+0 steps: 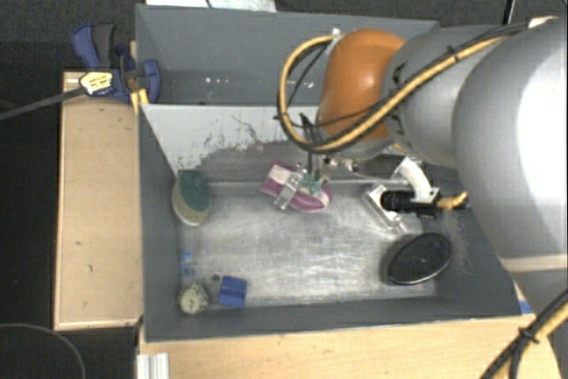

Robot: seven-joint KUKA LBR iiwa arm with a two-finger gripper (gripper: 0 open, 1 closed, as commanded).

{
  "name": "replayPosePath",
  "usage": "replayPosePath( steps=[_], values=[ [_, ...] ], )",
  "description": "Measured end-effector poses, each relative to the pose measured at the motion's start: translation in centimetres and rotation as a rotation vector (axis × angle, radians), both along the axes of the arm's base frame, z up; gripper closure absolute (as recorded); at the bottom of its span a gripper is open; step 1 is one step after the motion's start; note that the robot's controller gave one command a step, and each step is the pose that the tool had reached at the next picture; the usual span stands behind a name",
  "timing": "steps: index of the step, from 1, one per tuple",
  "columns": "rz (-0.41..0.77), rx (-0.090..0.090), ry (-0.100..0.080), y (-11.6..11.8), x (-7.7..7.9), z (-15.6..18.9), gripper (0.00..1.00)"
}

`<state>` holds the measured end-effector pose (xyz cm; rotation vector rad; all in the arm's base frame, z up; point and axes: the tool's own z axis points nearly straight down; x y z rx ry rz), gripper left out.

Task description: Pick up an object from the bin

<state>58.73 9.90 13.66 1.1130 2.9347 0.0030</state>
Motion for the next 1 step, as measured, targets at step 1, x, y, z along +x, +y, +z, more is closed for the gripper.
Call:
replayPosePath(
  steps=[1],
  values=[
    [0.006,0.000,-0.001,-0.01,0.09,5.20,1.00]
  ],
)
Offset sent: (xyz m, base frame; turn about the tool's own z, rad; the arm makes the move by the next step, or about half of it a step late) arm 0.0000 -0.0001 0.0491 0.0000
